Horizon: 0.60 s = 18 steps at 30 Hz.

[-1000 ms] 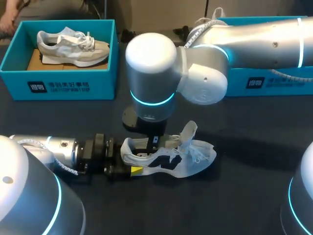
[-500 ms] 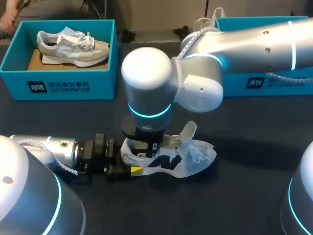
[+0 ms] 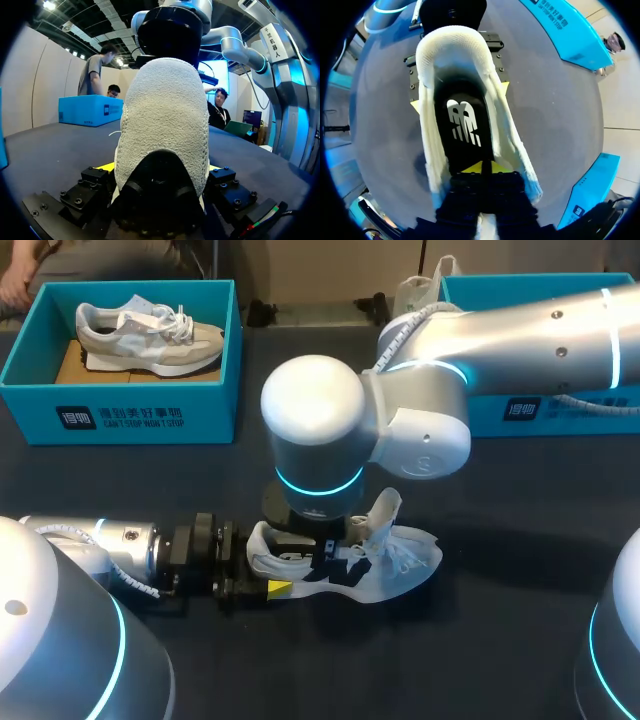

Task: Take the shoe out of the shoebox, open the shoe tongue, remove and reinsert the insole, then place the shoe into the shoebox

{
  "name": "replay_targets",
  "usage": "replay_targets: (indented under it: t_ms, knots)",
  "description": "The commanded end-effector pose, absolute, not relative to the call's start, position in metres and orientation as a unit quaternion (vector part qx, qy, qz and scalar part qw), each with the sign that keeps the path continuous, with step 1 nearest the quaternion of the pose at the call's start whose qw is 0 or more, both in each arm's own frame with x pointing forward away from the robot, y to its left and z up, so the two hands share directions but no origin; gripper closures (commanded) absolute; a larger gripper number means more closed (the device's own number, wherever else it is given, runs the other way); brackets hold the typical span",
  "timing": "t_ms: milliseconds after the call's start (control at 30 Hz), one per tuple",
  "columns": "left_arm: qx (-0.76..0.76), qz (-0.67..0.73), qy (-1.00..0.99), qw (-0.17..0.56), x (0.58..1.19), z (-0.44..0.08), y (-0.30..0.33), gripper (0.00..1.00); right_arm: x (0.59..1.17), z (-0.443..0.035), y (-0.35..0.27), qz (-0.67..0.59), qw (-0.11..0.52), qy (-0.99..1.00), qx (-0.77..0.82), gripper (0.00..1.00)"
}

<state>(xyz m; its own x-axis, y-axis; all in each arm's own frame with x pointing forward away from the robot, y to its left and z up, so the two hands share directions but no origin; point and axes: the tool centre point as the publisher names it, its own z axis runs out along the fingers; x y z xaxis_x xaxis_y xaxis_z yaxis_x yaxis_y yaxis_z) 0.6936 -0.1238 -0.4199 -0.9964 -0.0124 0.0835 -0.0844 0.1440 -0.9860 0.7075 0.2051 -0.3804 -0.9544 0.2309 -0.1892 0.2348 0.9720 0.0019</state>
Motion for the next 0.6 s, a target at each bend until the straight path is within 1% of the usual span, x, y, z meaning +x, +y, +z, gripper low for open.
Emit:
replay_targets:
  t_ms: [33, 67, 167, 367, 600]
  knots:
    - [0.033, 0.654, -0.756, 0.027, 0.693, -0.420, -0.124, 1.00, 0.712, -0.385, 0.199, -0.005, 0.088, 0.989, 0.116, 0.75]
    - [0.033, 0.654, -0.756, 0.027, 0.693, -0.420, -0.124, 1.00, 0.712, -0.386, 0.199, -0.005, 0.086, 0.989, 0.116, 0.69]
    - [0.033, 0.654, -0.756, 0.027, 0.693, -0.420, -0.124, 1.00, 0.714, -0.388, 0.198, -0.011, 0.081, 0.990, 0.113, 0.60]
    - [0.033, 0.654, -0.756, 0.027, 0.693, -0.420, -0.124, 1.00, 0.715, -0.393, 0.198, -0.012, 0.067, 0.992, 0.108, 0.60]
    - [0.033, 0.654, -0.756, 0.027, 0.693, -0.420, -0.124, 1.00, 0.710, -0.405, 0.201, -0.007, 0.034, 0.995, 0.090, 0.58]
